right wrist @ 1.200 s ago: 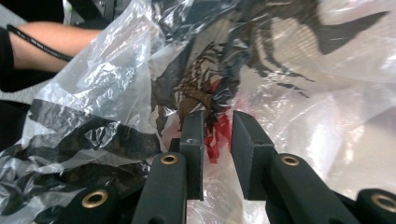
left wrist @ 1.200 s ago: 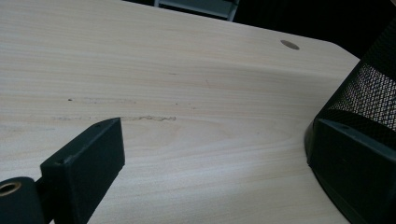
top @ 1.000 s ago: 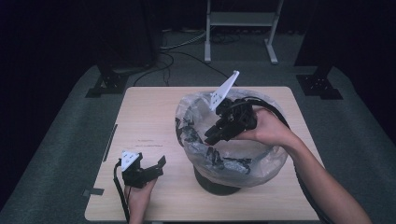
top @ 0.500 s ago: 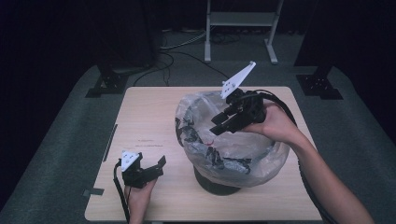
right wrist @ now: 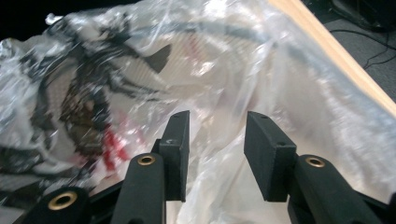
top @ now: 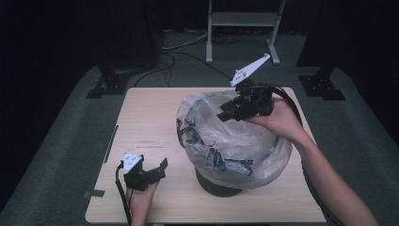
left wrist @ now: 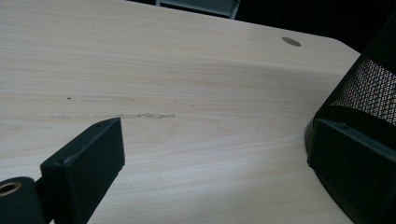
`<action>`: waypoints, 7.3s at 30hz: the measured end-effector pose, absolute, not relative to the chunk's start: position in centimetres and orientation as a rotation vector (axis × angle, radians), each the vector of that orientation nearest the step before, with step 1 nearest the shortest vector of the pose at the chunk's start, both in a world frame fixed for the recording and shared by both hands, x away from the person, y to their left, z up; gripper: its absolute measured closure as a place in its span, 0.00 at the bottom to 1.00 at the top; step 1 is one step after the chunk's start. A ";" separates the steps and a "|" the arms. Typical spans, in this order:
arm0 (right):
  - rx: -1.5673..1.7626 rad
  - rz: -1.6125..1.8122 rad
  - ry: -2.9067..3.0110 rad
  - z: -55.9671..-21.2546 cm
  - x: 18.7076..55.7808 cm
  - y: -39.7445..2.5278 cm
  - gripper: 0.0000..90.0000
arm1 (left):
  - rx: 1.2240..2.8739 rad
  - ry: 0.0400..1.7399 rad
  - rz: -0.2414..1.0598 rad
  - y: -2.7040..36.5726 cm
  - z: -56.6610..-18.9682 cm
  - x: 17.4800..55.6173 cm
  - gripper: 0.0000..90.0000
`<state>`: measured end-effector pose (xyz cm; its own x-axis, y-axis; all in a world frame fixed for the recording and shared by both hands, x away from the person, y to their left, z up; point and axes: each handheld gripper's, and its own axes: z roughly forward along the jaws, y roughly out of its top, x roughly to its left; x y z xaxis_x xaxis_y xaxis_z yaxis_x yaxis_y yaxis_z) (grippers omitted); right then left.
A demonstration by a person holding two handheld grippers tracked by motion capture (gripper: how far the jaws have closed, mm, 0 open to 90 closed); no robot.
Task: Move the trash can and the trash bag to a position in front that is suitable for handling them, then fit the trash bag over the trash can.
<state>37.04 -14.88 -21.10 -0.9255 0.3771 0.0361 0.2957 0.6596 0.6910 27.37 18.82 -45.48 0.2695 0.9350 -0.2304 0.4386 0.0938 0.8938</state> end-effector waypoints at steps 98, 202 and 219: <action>0.876 1.402 2.348 -19.7 33.0 -31.5 0.29 | 1.531 1.330 0.616 18.5 -45.5 27.2 0.03; 1.277 1.410 2.259 -34.3 31.3 -39.1 0.29 | 1.571 1.301 0.625 17.9 -45.5 27.1 0.03; 1.326 1.455 2.230 -36.1 30.7 -39.7 0.29 | 1.569 1.300 0.630 18.0 -45.5 27.0 0.03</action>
<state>30.74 -39.68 -36.07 -0.5917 0.7448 0.3084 0.5823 0.1303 0.8025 27.00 17.97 -45.47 0.2970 0.9372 -0.1830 0.4370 0.0370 0.8987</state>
